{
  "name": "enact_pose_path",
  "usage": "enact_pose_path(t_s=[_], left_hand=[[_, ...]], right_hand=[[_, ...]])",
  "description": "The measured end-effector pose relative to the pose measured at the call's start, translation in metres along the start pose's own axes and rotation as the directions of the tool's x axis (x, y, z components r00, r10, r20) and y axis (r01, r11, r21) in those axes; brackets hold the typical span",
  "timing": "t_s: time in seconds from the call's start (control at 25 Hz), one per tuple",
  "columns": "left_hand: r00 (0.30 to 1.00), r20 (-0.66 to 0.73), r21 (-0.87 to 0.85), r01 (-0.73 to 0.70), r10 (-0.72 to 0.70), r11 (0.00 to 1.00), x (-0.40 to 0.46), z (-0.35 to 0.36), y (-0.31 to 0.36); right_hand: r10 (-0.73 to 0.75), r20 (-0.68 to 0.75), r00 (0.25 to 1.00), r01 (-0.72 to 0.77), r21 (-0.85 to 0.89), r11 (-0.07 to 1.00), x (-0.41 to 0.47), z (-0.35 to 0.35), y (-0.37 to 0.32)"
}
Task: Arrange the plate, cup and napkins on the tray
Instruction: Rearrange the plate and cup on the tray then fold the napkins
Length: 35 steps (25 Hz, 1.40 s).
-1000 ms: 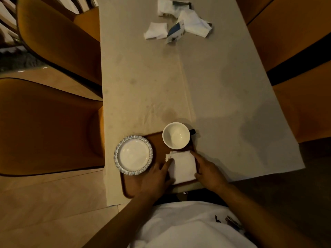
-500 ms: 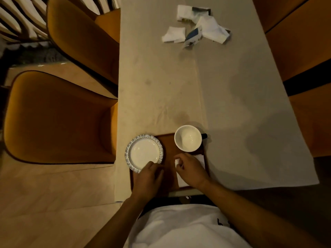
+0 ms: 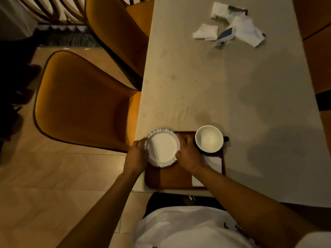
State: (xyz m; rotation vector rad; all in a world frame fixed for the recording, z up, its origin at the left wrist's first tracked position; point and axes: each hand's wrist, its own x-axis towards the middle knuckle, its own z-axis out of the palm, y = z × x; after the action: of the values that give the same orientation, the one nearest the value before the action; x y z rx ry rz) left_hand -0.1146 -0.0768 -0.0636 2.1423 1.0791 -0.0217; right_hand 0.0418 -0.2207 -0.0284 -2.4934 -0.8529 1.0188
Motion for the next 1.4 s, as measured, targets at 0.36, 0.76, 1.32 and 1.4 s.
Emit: enact_pose_path(t_s=[0.36,0.76,1.32,1.4], left_hand=[[0.997,-0.025,-0.039,-0.07,0.069,0.997,0.003,0.002,-0.009],[0.999,-0.043,-0.102,-0.015,0.011,0.995,-0.014,0.009,-0.013],[1.0,-0.004,-0.105,0.022,-0.022,0.994,-0.059,0.014,-0.021],[0.999,0.007,-0.098,0.032,-0.031,0.995,-0.064,0.015,-0.023]], right_hand=[[-0.004,-0.003,1.0,0.004,0.02,1.0,0.002,0.011,0.001],[-0.009,0.022,1.0,0.008,0.027,1.0,-0.008,0.017,0.006],[-0.08,0.071,0.994,0.079,0.011,0.997,-0.047,0.038,0.027],[-0.084,0.084,0.993,0.085,-0.003,0.996,-0.05,0.041,0.03]])
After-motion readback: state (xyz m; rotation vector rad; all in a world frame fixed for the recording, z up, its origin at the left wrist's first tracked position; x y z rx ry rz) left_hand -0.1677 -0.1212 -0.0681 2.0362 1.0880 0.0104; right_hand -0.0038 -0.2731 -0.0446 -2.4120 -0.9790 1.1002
